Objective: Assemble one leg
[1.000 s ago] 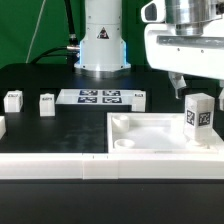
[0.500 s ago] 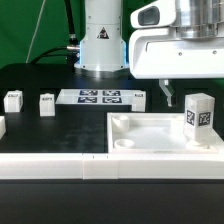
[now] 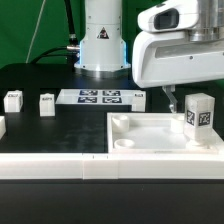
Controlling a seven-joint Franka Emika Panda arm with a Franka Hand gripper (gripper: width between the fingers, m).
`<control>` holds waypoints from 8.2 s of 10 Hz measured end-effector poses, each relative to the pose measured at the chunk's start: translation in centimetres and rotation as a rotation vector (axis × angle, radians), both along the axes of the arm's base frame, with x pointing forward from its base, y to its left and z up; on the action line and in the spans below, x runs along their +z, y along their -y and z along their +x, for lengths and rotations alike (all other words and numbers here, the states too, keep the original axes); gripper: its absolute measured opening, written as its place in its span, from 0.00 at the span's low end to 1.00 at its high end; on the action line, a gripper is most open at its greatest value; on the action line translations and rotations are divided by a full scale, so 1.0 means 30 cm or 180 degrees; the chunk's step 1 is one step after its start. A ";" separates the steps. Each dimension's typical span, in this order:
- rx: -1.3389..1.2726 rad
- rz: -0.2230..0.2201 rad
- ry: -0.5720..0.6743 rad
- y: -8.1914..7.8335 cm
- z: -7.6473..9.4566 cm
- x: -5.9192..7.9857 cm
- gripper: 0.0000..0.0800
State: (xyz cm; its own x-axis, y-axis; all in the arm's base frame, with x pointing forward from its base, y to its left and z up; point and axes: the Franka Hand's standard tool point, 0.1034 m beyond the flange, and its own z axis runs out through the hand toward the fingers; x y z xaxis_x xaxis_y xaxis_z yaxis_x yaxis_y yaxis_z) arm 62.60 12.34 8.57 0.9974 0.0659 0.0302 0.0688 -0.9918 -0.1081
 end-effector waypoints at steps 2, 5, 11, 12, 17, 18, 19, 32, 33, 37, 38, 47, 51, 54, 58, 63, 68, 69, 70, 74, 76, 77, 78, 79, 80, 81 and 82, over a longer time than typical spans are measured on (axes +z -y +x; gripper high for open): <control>0.0026 0.0001 0.0003 0.001 0.000 0.000 0.65; -0.0083 -0.0013 -0.0005 0.019 0.003 -0.002 0.37; -0.1945 0.0094 -0.0219 0.022 0.006 -0.011 0.37; -0.2259 0.0111 -0.0253 0.022 0.007 -0.011 0.37; -0.4077 0.0209 -0.0515 0.003 0.004 -0.011 0.37; -0.4136 0.0219 -0.0530 0.000 0.004 -0.011 0.37; -0.3929 0.0216 -0.0504 0.000 0.004 -0.011 0.37; 0.0487 -0.0050 -0.0019 0.010 0.012 -0.016 0.78; 0.0461 -0.0050 -0.0023 0.009 0.011 -0.017 0.78; 0.0308 -0.0052 -0.0055 0.020 0.012 -0.021 0.36; 0.0226 -0.0033 -0.0146 0.033 0.020 -0.022 0.36; -0.3544 0.0025 -0.0399 0.022 0.035 -0.025 0.36; -0.3933 0.0081 -0.0482 0.025 0.035 -0.027 0.46; -0.3261 -0.0002 -0.0497 0.005 0.023 -0.024 0.79; -0.1740 -0.0082 -0.0386 0.019 0.019 -0.034 0.81; -0.0152 -0.0131 -0.0199 0.001 0.009 -0.014 0.81; -0.0210 -0.0136 -0.0207 0.011 0.010 -0.018 0.37; -0.0221 -0.0135 -0.0211 0.013 0.010 -0.019 0.37; -0.0535 -0.0099 -0.0284 0.015 0.017 -0.021 0.37; -0.2477 0.0041 -0.0501 0.022 0.033 -0.023 0.37; -0.3371 0.0066 -0.0595 0.020 0.036 -0.024 0.37; -0.4010 0.0041 -0.0657 0.015 0.034 -0.025 0.37; -0.4097 0.0044 -0.0666 0.017 0.035 -0.025 0.37; -0.4272 0.0058 -0.0718 0.018 0.033 -0.024 0.37; -0.4432 0.0035 -0.0766 0.013 0.028 -0.023 0.37; -0.4330 0.0038 -0.0752 0.014 0.029 -0.023 0.37; -0.4208 0.0039 -0.0741 0.014 0.028 -0.023 0.37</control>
Offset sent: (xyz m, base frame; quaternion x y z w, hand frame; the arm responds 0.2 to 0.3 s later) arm 0.0000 0.0000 0.0000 0.0000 0.0000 0.0000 1.0000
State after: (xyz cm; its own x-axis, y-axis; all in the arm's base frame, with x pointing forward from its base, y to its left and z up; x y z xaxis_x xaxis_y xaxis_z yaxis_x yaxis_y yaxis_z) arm 63.45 11.93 7.87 0.2940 -0.9433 -0.1540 -0.9545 -0.2982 0.0044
